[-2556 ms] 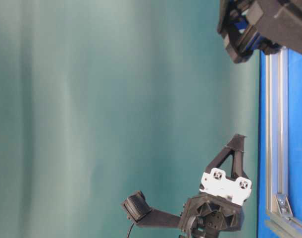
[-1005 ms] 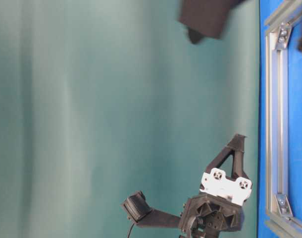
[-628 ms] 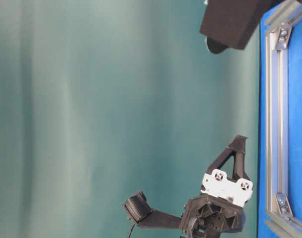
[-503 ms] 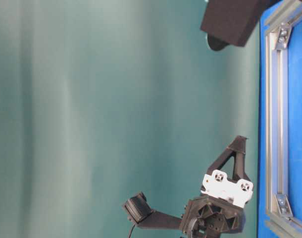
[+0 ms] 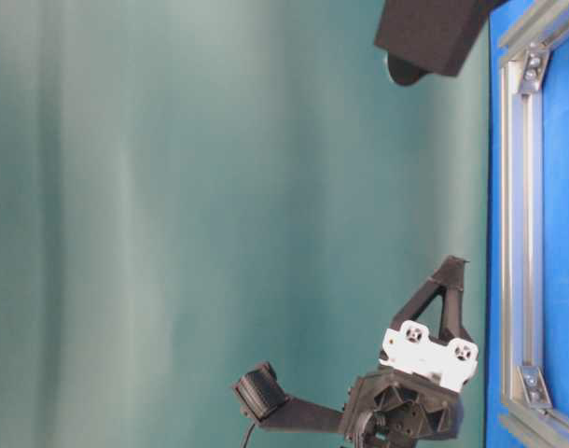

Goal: Insert the wire through the string loop located on the right side.
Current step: 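Close the right gripper on the cable just behind the USB plug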

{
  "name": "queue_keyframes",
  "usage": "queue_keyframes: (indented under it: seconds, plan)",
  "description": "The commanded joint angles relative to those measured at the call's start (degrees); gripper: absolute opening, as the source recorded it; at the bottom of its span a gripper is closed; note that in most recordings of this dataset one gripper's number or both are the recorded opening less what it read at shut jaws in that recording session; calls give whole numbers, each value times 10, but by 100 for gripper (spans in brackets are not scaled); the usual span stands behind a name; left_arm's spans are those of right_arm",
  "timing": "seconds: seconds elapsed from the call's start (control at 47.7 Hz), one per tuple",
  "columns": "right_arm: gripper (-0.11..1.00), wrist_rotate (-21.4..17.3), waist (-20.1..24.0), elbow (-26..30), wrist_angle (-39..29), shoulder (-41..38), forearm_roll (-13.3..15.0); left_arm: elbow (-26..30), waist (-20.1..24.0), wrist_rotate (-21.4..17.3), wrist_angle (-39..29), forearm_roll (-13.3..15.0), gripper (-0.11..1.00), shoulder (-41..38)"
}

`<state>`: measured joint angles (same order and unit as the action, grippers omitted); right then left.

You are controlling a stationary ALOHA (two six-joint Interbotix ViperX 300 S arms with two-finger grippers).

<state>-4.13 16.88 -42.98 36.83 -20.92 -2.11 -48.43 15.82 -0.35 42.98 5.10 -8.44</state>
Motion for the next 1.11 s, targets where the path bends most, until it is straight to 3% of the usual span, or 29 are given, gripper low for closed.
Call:
queue_keyframes:
  seconds: [0.0, 0.147, 0.314, 0.44, 0.67, 0.901, 1.089]
  plan:
    - [68, 2, 1, 4, 2, 19, -2, 4, -1, 1, 3, -2, 0, 19]
    - [61, 4, 1, 6, 2, 18, 1, 4, -2, 1, 3, -2, 0, 19]
    - [17, 4, 1, 7, 4, 19, 2, 4, -1, 1, 3, -2, 0, 19]
    - [-3, 4, 1, 7, 3, 19, 2, 4, -1, 0, 3, -2, 0, 19]
    - [-4, 4, 1, 4, -13, 46, 2, 4, -1, 1, 2, -2, 0, 19]
    - [-4, 7, 1, 4, -109, 134, 3, 4, -1, 0, 0, -2, 0, 19]
    - [-4, 9, 1, 3, -146, 178, 3, 4, -1, 0, 0, -2, 0, 19]
